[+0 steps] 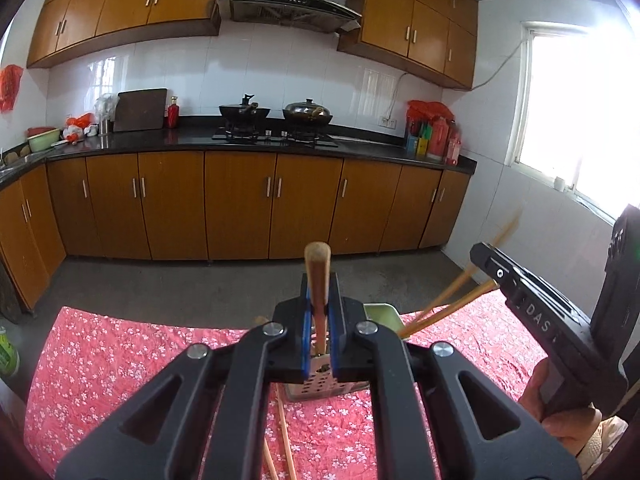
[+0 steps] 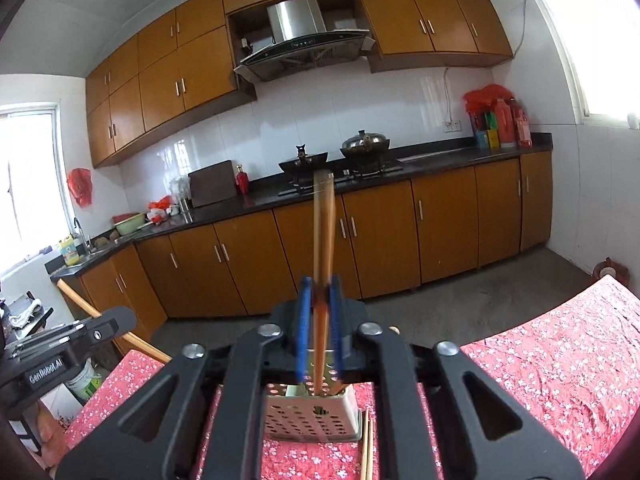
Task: Organize utensils
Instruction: 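Open both tools to drop the chopsticks into the holder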
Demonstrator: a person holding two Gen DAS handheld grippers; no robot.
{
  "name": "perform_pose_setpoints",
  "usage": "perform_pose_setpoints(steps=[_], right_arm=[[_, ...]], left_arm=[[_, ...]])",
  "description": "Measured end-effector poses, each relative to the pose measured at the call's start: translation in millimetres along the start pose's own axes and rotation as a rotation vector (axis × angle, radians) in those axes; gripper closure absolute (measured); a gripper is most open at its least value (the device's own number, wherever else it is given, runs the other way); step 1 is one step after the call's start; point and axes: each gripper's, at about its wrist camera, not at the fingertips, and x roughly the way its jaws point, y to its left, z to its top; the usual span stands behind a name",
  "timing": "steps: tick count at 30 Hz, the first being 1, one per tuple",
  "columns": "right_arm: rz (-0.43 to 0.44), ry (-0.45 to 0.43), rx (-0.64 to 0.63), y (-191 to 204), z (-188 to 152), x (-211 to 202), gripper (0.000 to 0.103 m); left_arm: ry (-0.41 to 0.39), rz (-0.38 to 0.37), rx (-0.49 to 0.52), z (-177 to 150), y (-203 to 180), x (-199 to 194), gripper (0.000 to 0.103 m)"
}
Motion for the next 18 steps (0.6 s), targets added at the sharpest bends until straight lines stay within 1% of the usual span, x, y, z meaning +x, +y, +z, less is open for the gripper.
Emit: perform_pose_setpoints(steps=[1,2,9,12,15,17,18], right_arm=[[-0.008,-0.006,0.001,-1,0,-3,0.059],[-0.011,-0.015,0.004,-3,0,-6,0.056],[-0.036,-0.05,0.015,-12,11,-34,0.055],[-0.063,-0.039,0.022,-20,7,-49,0.055],[-0.106,-0.002,0.021,-34,-9,-61,0.055],[-0.143,0.05,0.02,-45,-27,-63,0.055],[-0.166,0.097,0.024,-53,-42,-60,0.055]], left_arm=[[-0.005,0.0,-0.004,1,1,-1,0.092],[-0.009,0.004,-0.007,1,3,-2,0.089],[-0.062,0.026,-0.042,1,10,-32,0.084],[-0.085,0.049,-0.055,-4,18,-53,0.081],[-0.087,0.093,-0.062,-22,32,-72,0.078],[-0.069,0.125,-0.062,-41,43,-77,0.075],[-0.051,0.142,-0.062,-51,50,-76,0.075]])
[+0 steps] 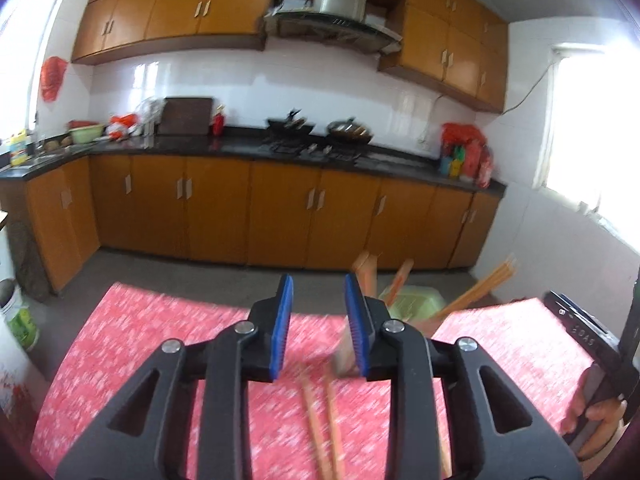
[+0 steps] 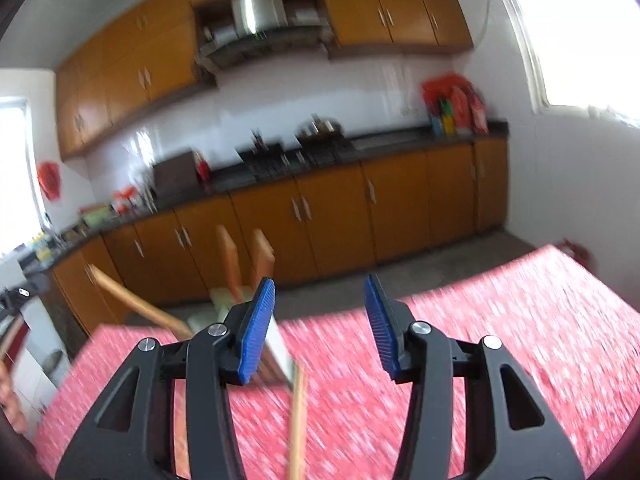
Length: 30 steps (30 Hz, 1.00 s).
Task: Organize utensils
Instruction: 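Open both tools to drop the chopsticks into the holder, then lower the right tool onto a chopstick and close while the left tool grasps another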
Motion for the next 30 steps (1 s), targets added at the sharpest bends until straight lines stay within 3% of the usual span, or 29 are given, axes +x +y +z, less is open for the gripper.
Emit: perform_pose_setpoints(steps=[3,4,7,10,16,21,26,28,30], right_arm=[[-0.024,0.191,0.015,-17,-46,28,0.06],[-0.017,0.241,0.021,-19,-58,36,0.069],[0.041,0.407,0.038,-17,-104,60,0.084],[0.1,0.497,0.042,-5,-131,73,0.084],[0.138,0.553,-0.005,23,-150,83,0.084],[0.078,0.541,-0.057,29,-153,87,0.085],[0.078,0.545,-0.056,23,-152,90,0.085],[0.06,0.538,-0.091,23,-152,87,0.095],[0.013,0.527,-0.091,19,-152,88,0.095]], left_arm=[[0.1,0.047,0.01,-39,18,17,0.075],[0.132,0.058,0.008,-52,23,23,0.075],[0.245,0.074,-0.006,-95,37,45,0.075],[0.308,0.063,-0.028,-123,42,57,0.075],[0.37,0.025,-0.055,-147,37,68,0.075],[0.387,0.007,-0.038,-149,28,74,0.075],[0.403,-0.023,-0.031,-155,20,79,0.075],[0.416,-0.039,-0.031,-158,16,81,0.075],[0.428,-0.052,-0.029,-161,13,84,0.075]])
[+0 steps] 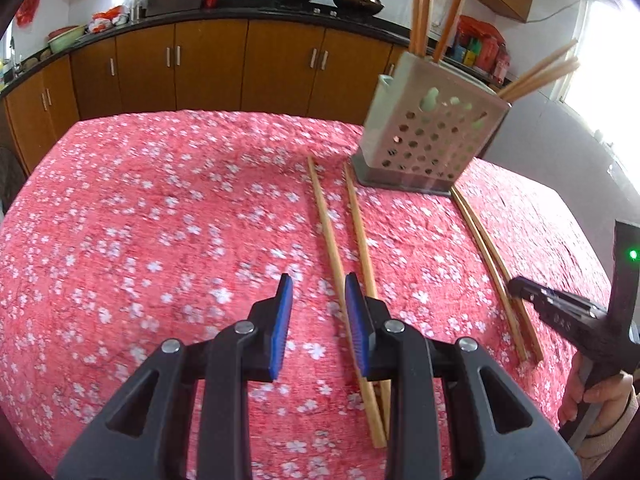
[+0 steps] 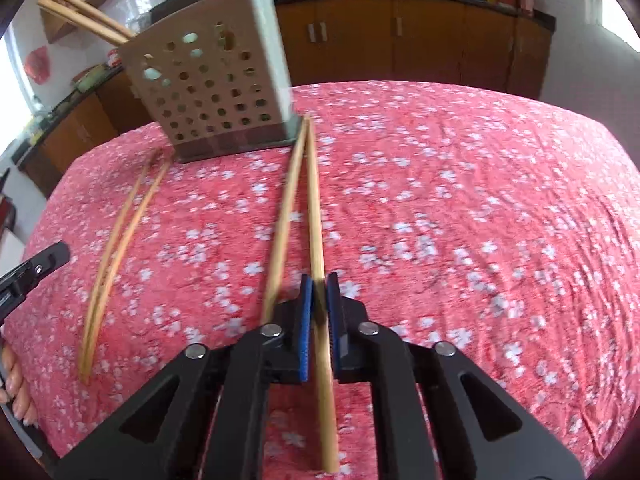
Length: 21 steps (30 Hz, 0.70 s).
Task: Organize utensils
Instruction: 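Lower the right tool onto a chopstick and close while the left tool grasps another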
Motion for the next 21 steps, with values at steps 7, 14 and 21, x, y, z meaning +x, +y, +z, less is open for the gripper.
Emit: perform_pose_setpoints(steps=[7,14,21], right_arm=[[-0.009,-0.009,0.063,-22,3,-1,0.095],[-0.012,-0.013,0.048,-22,2,-3,0.095],[-0.023,-0.024,0.02,-20,1,-5,0.095]], left_arm=[[0.046,-0.009,0.046,-9,-17,17,0.079],[0.062,0.088,0.08,-14,-19,29,0.095],[0.047,0.168,-0.013,-1,30,28,0.095]])
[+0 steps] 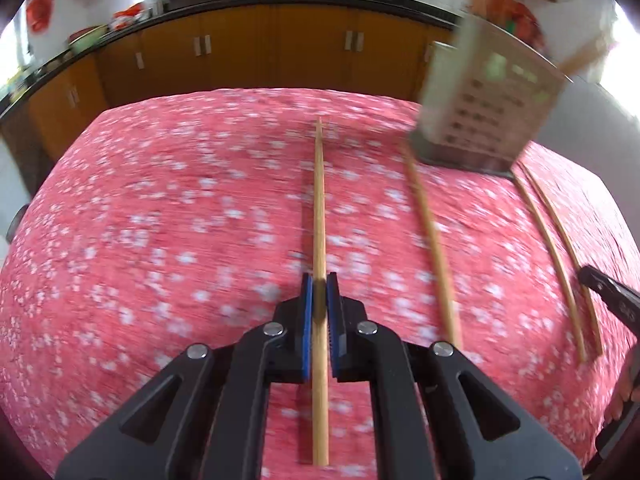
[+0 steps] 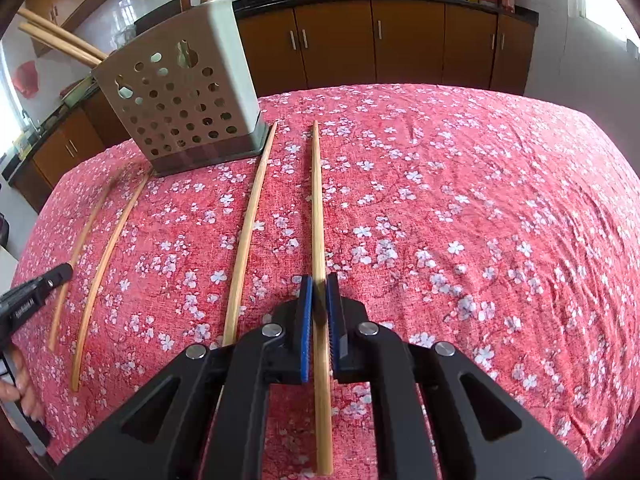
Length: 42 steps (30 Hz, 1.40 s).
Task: Organize utensils
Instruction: 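Lower the right tool onto a chopstick and close while the left tool grasps another, then hold both grasped chopsticks on the tablecloth, settling the grip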
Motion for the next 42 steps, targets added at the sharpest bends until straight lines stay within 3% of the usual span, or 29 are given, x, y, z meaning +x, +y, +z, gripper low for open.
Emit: perform_pose_setpoints(steps=[5,42], right_arm=[[-0.091,-0.035,-0.023,-6,6,5,0.095],[-0.097,-0.037,-0.005,-11,9,5,0.093]], left_arm=[[-0.017,-0.005,-0.041,2,18,1,0.094],[-0.027,-0.022,-0.061,0,20,-3,0.092]])
